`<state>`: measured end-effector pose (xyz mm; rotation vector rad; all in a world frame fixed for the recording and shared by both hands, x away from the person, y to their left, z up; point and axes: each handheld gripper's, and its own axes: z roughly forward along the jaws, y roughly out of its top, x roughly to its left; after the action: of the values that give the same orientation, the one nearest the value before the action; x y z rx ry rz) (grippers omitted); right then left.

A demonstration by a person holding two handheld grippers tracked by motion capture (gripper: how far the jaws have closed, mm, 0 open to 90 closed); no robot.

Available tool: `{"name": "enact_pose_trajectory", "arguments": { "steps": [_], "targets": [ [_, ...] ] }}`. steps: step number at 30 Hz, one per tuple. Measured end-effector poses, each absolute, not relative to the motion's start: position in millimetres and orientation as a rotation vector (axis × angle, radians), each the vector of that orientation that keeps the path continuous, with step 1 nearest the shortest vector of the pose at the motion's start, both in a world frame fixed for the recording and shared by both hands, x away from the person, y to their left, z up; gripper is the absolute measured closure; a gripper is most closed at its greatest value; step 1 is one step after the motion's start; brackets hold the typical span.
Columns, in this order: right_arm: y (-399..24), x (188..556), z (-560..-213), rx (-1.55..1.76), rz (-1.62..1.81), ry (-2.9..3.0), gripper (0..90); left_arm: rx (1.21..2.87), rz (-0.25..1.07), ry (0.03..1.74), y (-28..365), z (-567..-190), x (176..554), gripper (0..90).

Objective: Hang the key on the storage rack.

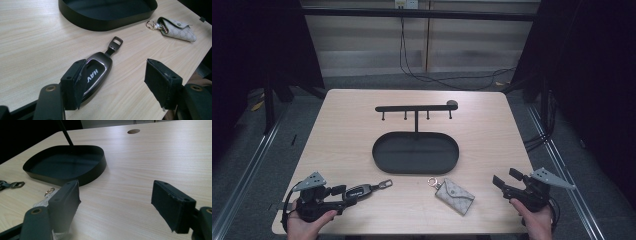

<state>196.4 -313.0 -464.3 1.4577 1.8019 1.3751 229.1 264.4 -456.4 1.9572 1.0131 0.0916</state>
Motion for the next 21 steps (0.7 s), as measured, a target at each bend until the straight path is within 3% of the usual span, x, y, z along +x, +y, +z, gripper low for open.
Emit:
{"name": "enact_pose_trajectory", "arguments": {
  "steps": [2,21],
  "targets": [
    [-311,195,-462,1.428,1.359,1.833,29.0,1.963,0.08,1.016,263,-457,230,34.7],
    [-306,192,-458,1.476,1.372,1.915,22.0,2.076,0.081,0.931,243,-445,229,35.3]
  ]
}}
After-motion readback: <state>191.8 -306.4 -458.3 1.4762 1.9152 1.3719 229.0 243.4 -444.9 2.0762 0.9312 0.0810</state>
